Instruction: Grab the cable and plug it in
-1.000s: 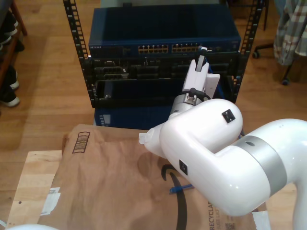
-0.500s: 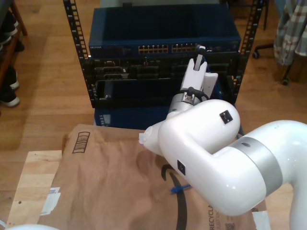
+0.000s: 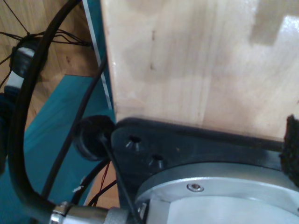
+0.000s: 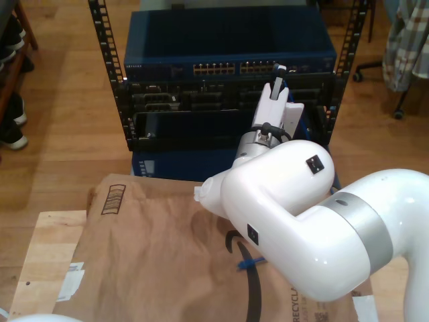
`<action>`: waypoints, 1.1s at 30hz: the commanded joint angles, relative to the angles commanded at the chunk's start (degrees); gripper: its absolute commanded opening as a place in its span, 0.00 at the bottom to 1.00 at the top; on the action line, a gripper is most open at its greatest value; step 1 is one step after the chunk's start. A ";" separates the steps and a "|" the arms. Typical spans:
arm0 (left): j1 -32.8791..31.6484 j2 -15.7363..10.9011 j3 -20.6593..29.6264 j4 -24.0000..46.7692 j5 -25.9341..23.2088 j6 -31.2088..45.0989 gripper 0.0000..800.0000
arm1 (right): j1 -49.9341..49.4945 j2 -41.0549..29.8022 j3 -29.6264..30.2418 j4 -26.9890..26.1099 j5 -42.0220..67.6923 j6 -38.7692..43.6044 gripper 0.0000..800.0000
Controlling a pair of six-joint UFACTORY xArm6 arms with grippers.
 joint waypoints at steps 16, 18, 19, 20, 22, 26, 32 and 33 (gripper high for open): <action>0.00 0.00 0.00 0.00 0.00 0.00 1.00 | 0.00 0.26 -0.70 0.00 0.00 0.00 0.00; 0.00 0.00 0.00 0.00 0.00 0.00 1.00 | 0.00 0.35 -0.79 0.00 0.00 0.00 0.00; 0.00 0.00 0.00 0.00 0.00 0.00 1.00 | 0.00 0.35 -0.79 0.00 0.00 0.00 0.00; 0.00 0.00 0.00 0.00 0.00 0.00 1.00 | 0.00 0.35 -0.79 0.00 0.00 0.00 0.00; 0.00 0.00 0.00 0.00 0.00 0.00 1.00 | 0.00 0.35 -0.79 0.00 0.00 0.00 0.00; 0.00 0.00 0.00 0.00 0.00 0.00 1.00 | -0.09 0.53 -1.23 0.00 0.00 0.00 0.00; 0.00 0.00 0.00 0.00 0.00 0.00 1.00 | -0.26 1.14 -1.93 -0.09 0.09 0.00 0.00; 0.00 0.00 0.00 0.00 0.00 0.00 1.00 | -0.35 1.14 -1.93 -0.09 0.09 0.00 0.00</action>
